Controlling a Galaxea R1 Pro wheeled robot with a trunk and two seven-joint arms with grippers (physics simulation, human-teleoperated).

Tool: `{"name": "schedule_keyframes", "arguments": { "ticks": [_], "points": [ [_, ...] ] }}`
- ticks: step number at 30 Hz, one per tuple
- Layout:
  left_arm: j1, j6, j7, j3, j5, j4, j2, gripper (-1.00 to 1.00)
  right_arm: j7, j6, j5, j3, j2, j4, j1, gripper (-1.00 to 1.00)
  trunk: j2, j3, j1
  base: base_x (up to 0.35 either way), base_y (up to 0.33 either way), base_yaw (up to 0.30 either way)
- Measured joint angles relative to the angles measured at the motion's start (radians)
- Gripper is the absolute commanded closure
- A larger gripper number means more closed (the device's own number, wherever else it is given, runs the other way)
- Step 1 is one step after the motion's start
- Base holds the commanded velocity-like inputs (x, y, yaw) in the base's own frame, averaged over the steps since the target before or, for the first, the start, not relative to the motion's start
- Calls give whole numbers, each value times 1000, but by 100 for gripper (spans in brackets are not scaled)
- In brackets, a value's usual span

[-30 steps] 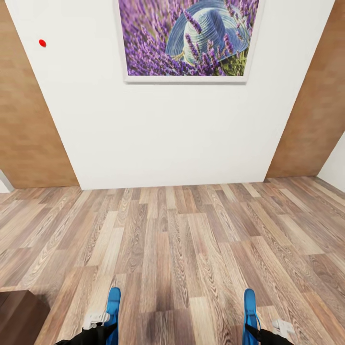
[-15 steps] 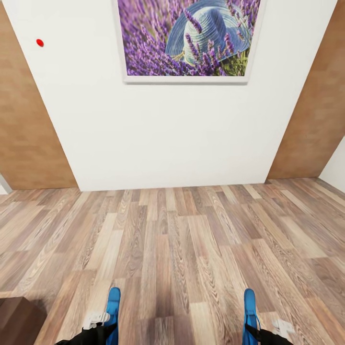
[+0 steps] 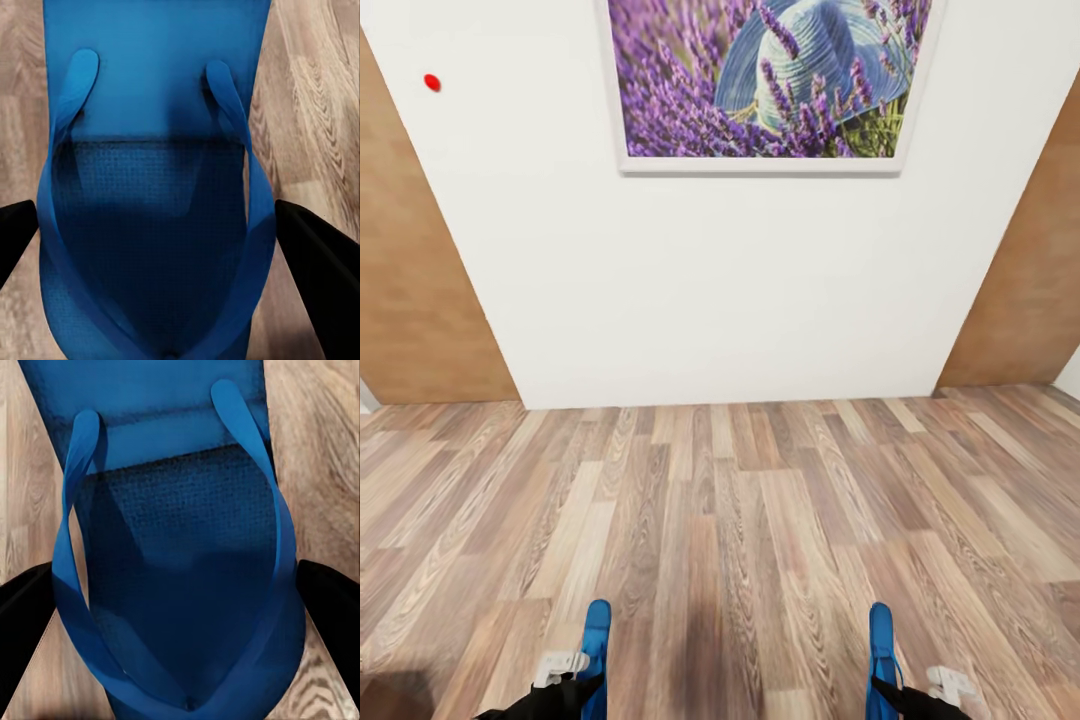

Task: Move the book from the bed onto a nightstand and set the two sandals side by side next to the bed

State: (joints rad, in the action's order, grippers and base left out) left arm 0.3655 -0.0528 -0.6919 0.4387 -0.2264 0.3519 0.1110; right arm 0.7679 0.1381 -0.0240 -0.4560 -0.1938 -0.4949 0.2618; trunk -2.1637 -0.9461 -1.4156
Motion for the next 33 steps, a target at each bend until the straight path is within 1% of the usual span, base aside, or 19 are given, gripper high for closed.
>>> {"name": "schedule_keyframes", "arguments": {
  "ticks": [6,9,25,30,31,32,33],
  "points": [
    [0,0,0,0,0,0,0,100,0,0,0,0,0,0,0,100,0,0,0,328,0,252],
    [0,0,0,0,0,0,0,100,0,0,0,0,0,0,0,100,0,0,0,309,0,96],
    [0,0,0,0,0,0,0,100,-2,0,-1,-1,1,0,0,100,0,0,0,281,0,4],
    [0,0,0,0,-1,0,0,100,-2,-2,-2,0,12,3,0,100,0,0,0,275,0,0],
    [0,0,0,0,-1,0,0,100,-3,-3,-2,0,13,10,0,100,0,0,0,274,0,0],
    [0,0,0,0,-1,0,0,100,-3,-3,0,2,13,44,-1,100,0,0,0,272,0,0],
    [0,0,0,0,-1,0,0,100,-3,-3,-4,0,13,56,0,100,0,0,0,267,0,0]
  ]
}}
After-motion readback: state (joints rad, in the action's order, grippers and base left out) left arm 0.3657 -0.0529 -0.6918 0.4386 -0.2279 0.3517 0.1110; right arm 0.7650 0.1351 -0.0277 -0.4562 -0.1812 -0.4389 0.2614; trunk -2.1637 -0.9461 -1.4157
